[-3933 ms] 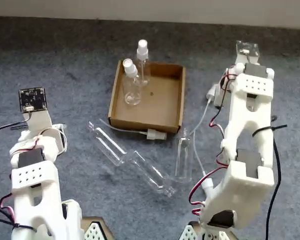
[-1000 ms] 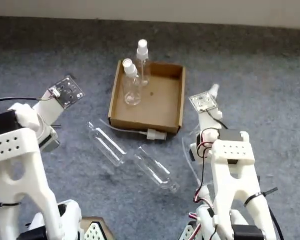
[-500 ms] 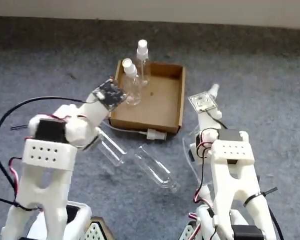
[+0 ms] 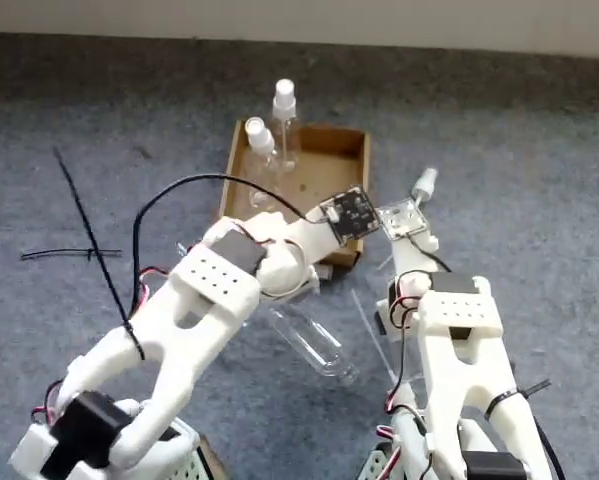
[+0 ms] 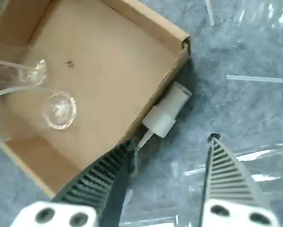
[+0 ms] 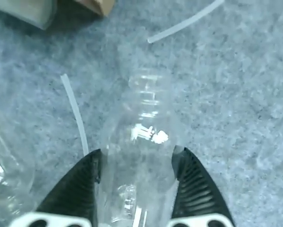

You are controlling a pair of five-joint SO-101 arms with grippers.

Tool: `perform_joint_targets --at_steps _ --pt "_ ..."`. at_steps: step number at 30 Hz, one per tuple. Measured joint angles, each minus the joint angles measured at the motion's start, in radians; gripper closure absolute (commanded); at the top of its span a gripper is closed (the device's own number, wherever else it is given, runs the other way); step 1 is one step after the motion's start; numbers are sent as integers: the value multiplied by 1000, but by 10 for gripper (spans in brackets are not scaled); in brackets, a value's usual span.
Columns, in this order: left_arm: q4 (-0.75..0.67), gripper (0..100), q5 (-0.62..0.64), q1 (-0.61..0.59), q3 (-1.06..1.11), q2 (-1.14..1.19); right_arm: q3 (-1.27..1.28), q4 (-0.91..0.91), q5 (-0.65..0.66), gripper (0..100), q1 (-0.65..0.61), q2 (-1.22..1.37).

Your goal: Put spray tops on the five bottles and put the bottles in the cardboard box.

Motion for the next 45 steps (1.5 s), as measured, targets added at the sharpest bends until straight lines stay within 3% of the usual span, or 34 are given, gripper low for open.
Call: perform_joint_targets --at_steps 11,33,45 --pt "-71 789 -34 32 -133 304 11 -3 0 995 2 0" --pt "-69 788 -34 31 -123 313 25 -6 0 995 3 -5" --pt "95 790 -29 29 -127 302 28 -6 5 995 -2 -3"
